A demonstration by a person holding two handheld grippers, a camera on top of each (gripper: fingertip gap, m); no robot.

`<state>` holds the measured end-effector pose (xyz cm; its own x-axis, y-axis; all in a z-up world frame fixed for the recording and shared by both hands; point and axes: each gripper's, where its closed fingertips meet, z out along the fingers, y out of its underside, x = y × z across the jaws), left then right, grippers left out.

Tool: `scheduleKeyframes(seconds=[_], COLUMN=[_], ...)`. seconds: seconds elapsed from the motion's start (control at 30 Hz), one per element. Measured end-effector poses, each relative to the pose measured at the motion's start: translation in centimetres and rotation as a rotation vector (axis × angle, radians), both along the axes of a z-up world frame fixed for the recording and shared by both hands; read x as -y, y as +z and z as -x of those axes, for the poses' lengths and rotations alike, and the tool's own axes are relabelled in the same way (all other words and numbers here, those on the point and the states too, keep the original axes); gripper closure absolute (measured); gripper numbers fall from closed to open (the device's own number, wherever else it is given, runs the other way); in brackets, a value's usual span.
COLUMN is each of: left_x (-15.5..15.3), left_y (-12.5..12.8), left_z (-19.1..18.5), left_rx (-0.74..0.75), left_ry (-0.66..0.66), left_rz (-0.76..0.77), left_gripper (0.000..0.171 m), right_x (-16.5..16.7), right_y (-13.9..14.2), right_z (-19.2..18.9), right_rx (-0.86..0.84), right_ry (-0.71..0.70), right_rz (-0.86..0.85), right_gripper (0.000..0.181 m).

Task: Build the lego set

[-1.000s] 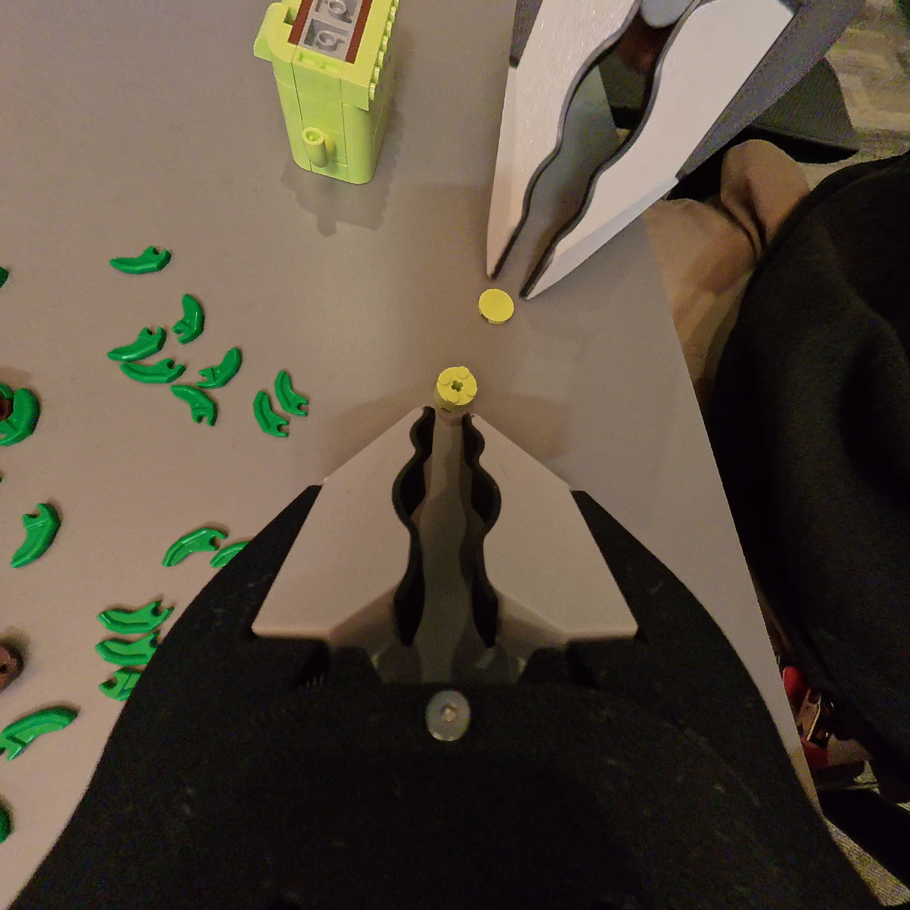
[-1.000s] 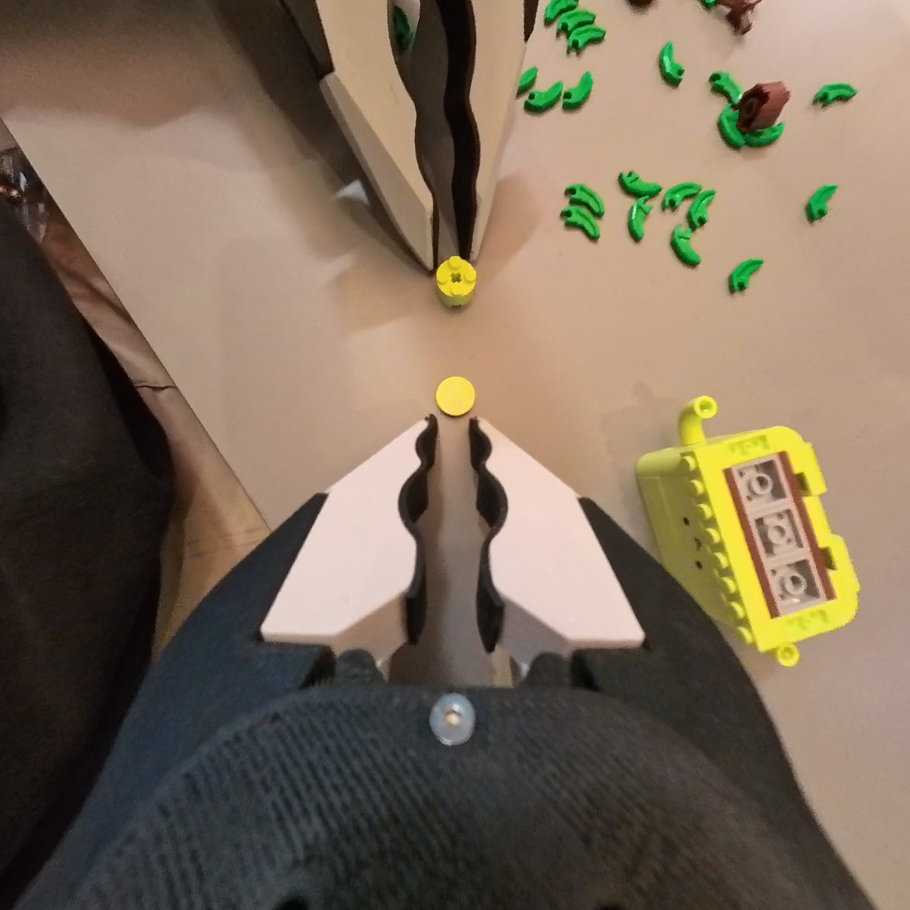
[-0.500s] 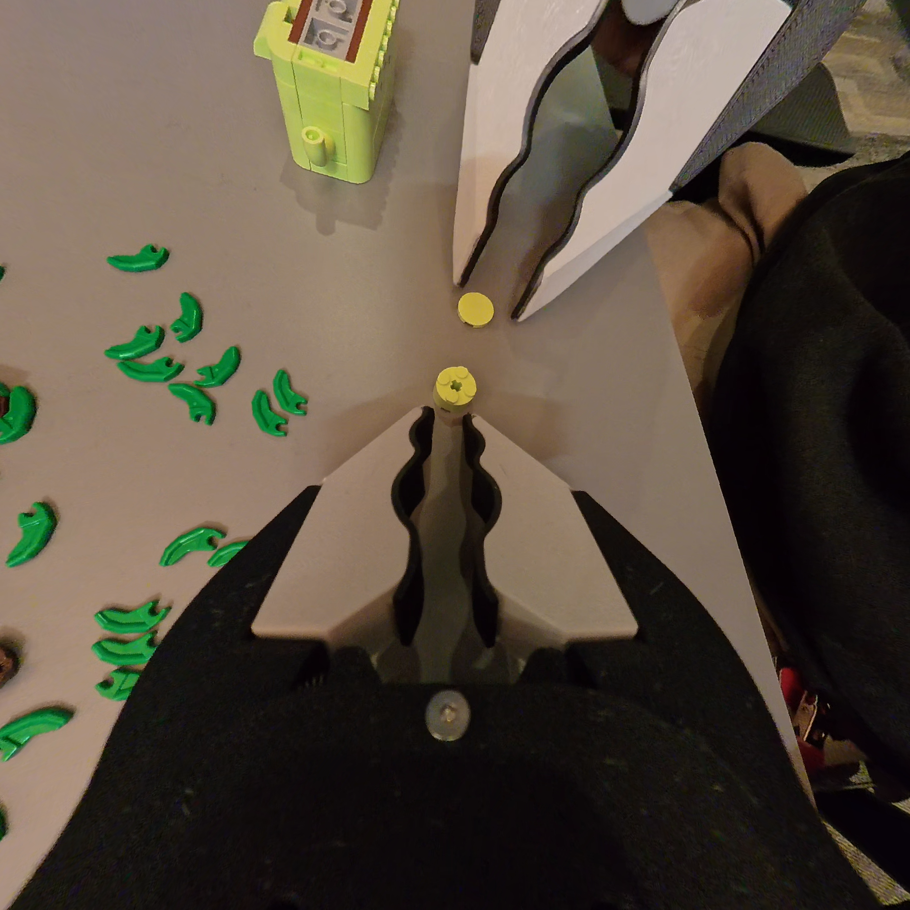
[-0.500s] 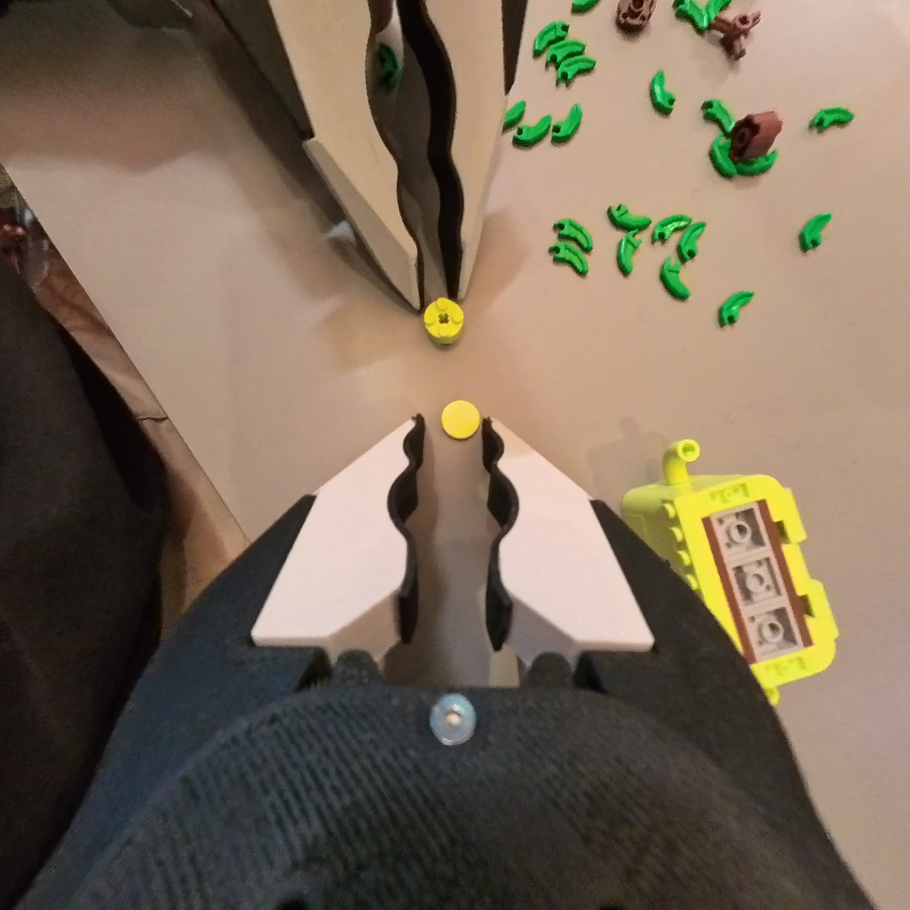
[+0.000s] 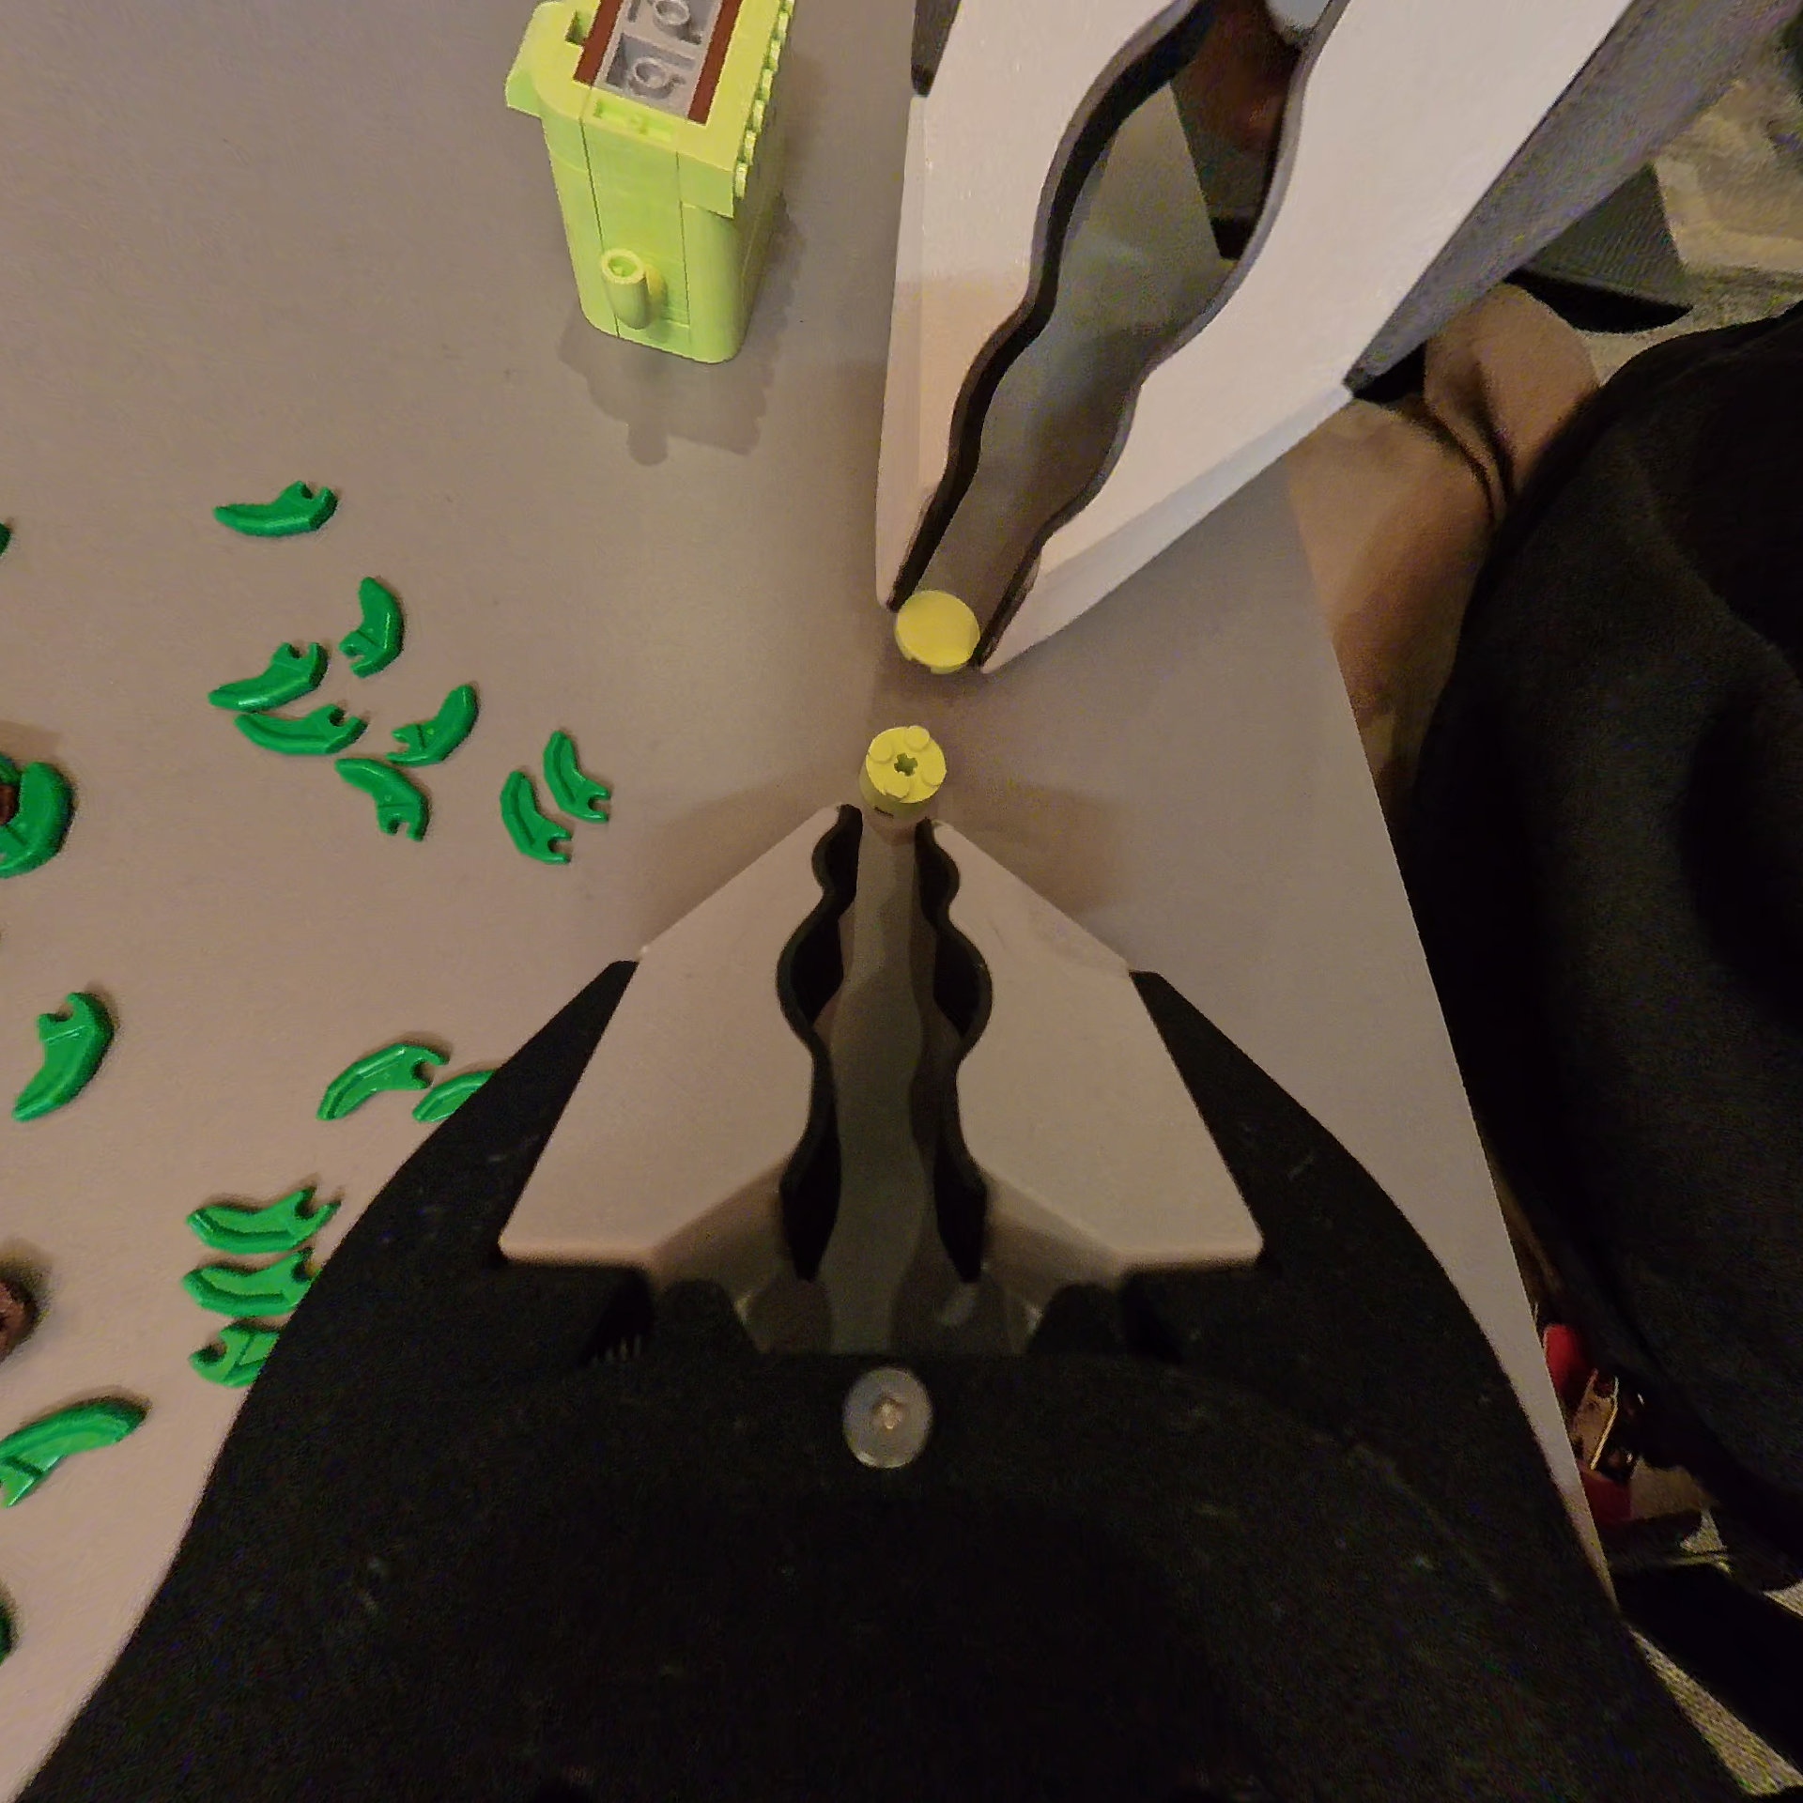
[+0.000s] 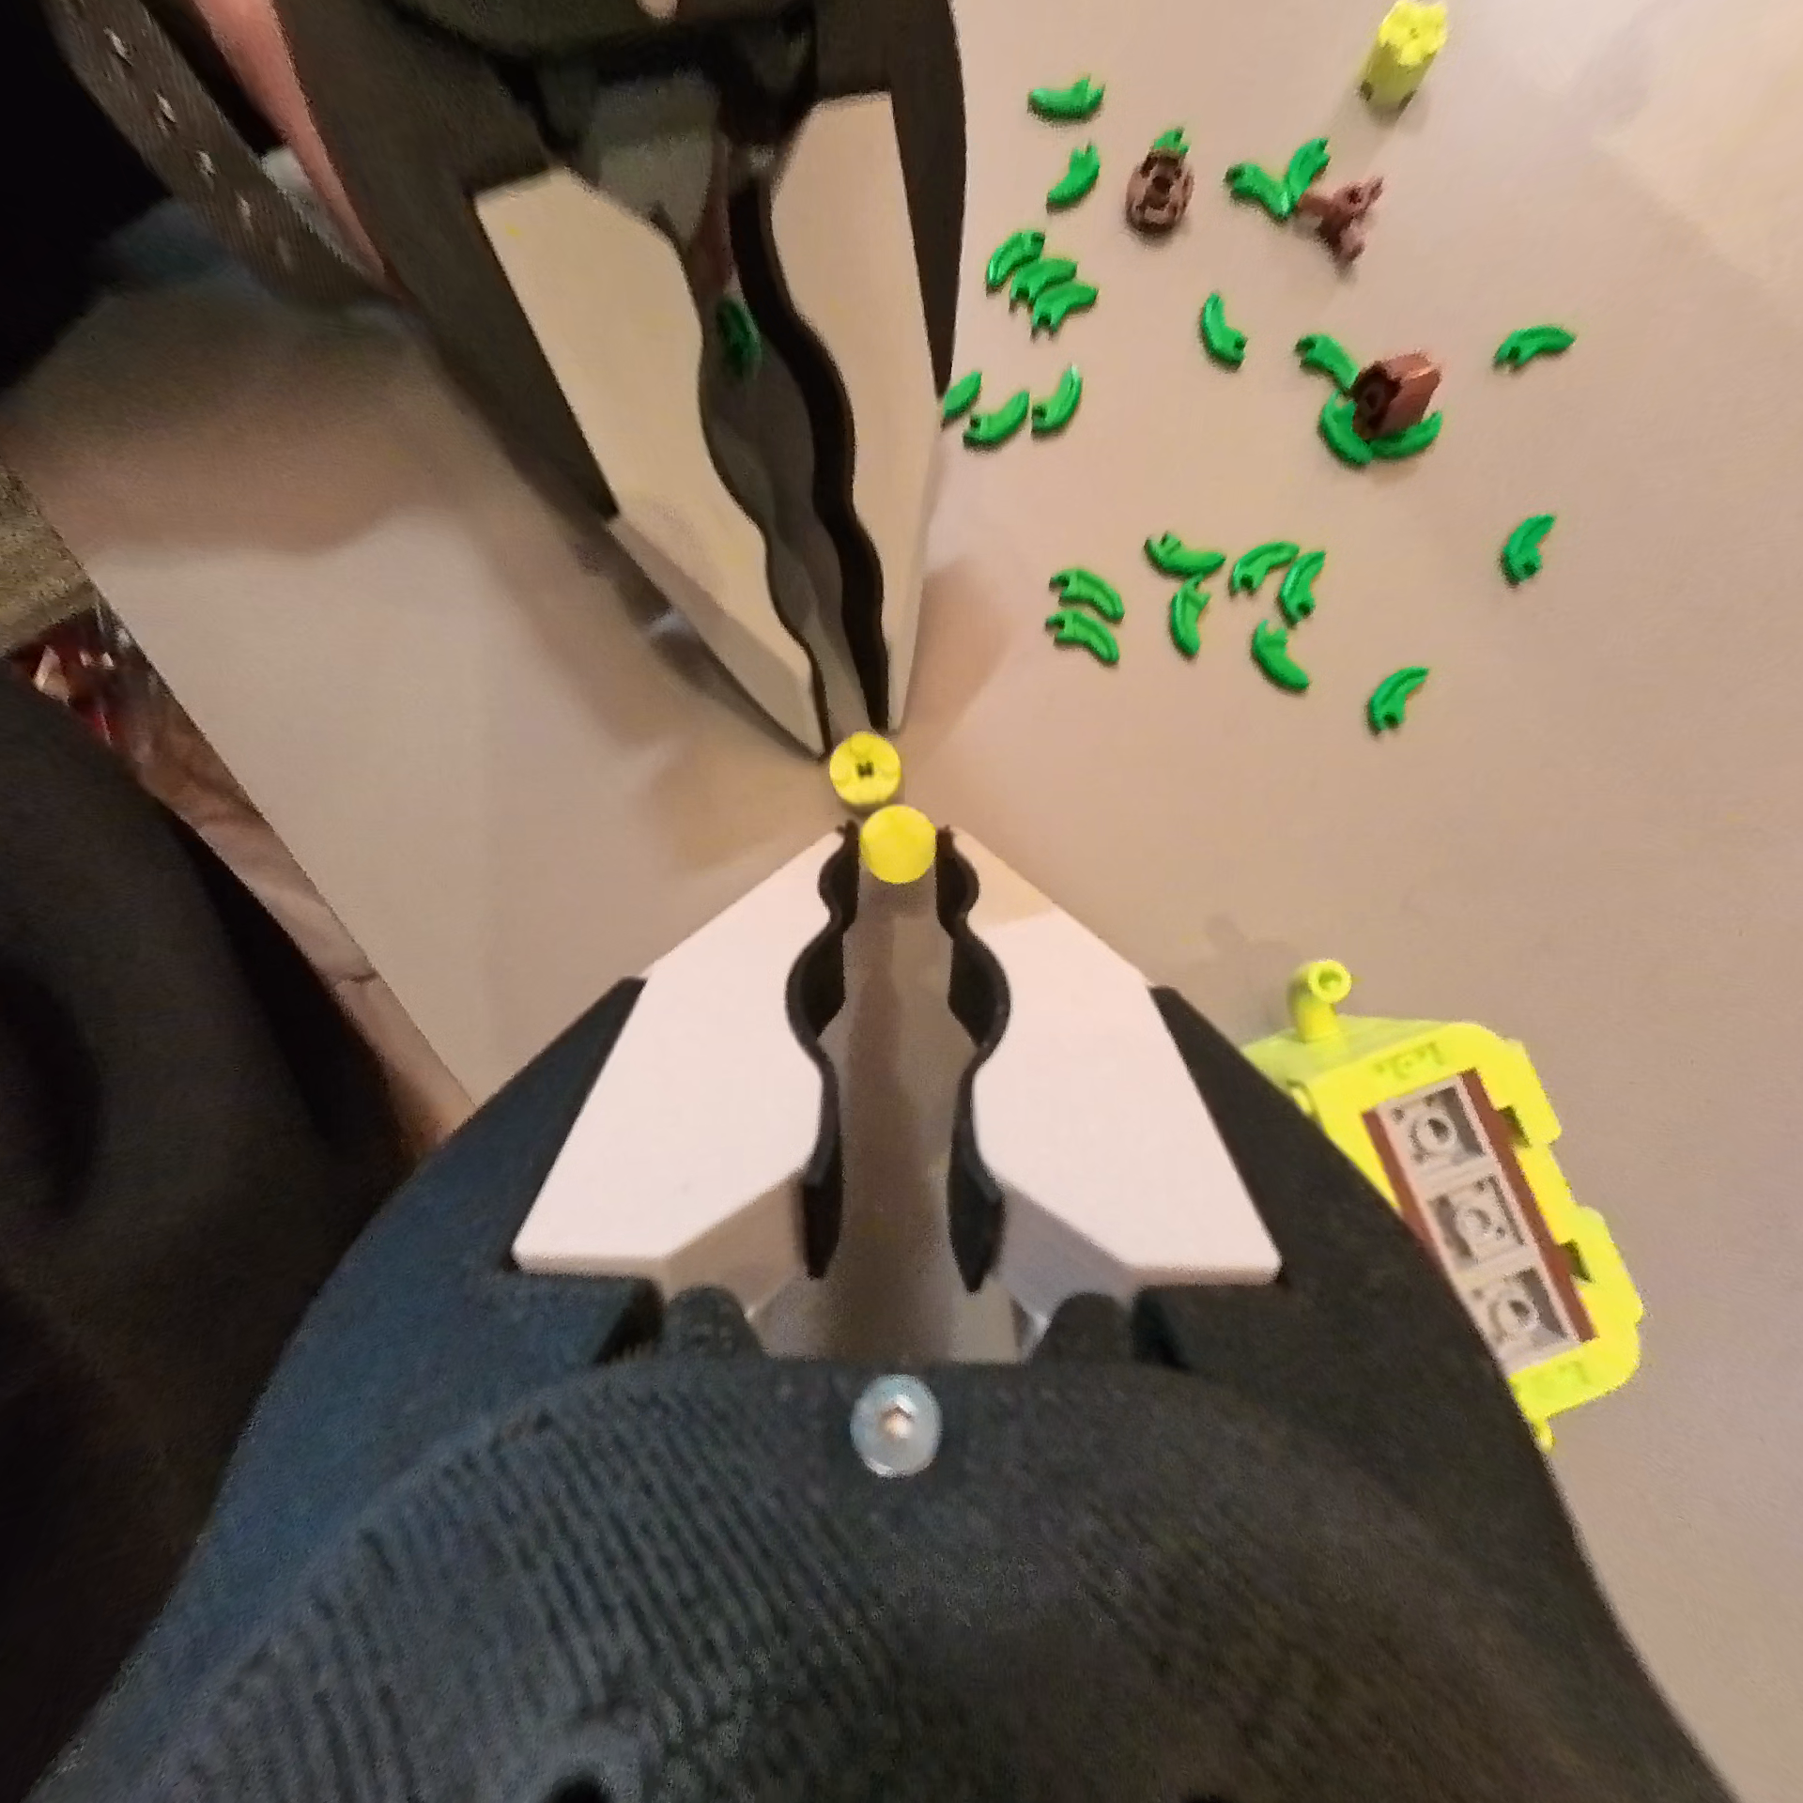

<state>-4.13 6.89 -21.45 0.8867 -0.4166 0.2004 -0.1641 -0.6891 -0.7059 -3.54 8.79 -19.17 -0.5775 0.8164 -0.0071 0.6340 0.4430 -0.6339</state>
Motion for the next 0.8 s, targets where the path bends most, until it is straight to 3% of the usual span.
scheduleKeyframes(seconds=[0.17, 0.4, 0.8], left_x=[0.1, 0.1, 0.1], left_y=[-0.1, 0.0, 0.0], left_z=[-0.2, -0.3, -0.3], left_rx=[0.001, 0.007, 0.013], left_ry=[-0.003, -0.009, -0.009], left_rz=[0.005, 0.007, 0.009], left_gripper=[0.167, 0.168, 0.168], right_x=[1.8, 1.4, 1.3], right_y=[0.0, -0.7, -1.0], right_z=[0.5, 0.5, 0.8], right_rx=[0.028, 0.042, 0.076], right_ry=[-0.061, -0.092, 0.003], right_rz=[0.034, -0.008, -0.031], right_gripper=[0.167, 0.167, 0.167])
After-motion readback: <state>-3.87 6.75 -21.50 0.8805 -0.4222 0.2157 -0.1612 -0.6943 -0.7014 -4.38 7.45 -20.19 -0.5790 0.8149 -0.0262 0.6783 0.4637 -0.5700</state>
